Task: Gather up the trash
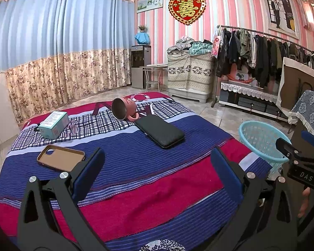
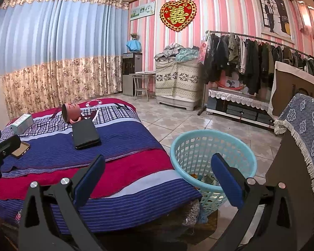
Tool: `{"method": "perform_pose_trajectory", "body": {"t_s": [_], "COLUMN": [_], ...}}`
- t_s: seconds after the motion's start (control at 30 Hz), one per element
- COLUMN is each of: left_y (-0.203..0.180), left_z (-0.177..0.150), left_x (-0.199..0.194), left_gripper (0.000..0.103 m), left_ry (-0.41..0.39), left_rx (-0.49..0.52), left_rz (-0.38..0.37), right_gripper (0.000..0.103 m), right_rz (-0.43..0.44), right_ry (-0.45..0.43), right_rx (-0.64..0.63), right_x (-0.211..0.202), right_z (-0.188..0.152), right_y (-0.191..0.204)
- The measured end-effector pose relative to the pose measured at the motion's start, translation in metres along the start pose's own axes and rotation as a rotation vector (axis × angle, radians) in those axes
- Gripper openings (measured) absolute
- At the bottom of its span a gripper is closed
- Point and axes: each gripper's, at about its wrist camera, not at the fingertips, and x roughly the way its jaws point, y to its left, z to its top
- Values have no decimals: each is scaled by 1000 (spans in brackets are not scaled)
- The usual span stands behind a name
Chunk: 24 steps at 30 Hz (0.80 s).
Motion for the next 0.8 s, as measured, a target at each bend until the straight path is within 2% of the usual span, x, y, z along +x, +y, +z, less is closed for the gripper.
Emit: {"method": "perform_pose_trajectory", "body": {"t_s": [0.8], "left_y": [4], "left_z": [5], "left_x": [-3], "left_gripper": [98], "left_ry": [-4], "left_rx": [-2], "left_rz": [2], "right_gripper": [99], "right_rz": [-2], "right_ry": [-3], "right_rx": [-1], "right_x": [1], "right_z": [-2], "right_y": [0]}}
